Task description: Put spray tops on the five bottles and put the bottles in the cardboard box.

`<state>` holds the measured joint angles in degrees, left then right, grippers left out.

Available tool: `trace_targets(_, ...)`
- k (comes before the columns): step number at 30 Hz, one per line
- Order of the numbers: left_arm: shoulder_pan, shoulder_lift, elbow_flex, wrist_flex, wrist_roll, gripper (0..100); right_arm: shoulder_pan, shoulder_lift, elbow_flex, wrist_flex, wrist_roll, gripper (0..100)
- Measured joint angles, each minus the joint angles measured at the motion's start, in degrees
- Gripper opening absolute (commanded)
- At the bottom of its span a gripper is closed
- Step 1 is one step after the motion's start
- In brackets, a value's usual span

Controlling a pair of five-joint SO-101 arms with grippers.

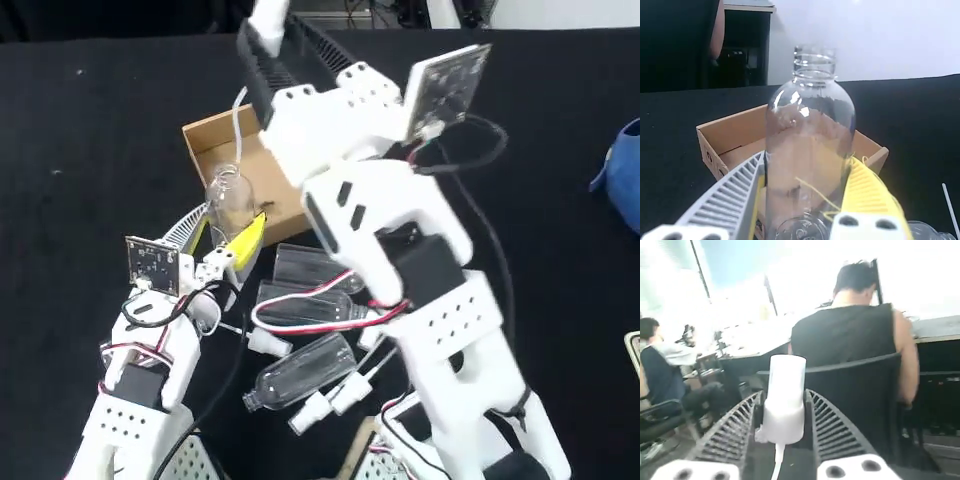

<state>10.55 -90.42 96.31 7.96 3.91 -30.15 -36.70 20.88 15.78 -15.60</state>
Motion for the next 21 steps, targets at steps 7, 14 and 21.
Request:
trace_targets(7, 0.1, 0.0, 0.0, 0.0, 0.0, 3, -2.3, 0.0, 6.8, -4.4, 0.0, 1.1)
trace_targets(14, 0.1, 0.0, 0.0, 0.0, 0.0, 3, -2.4, 0.0, 8.1, -4.6, 0.0, 1.1)
trace_targets(21, 0.1, 0.0, 0.0, 0.0, 0.0, 3, -1.8, -0.2, 3.9, -4.7, 0.0, 1.1)
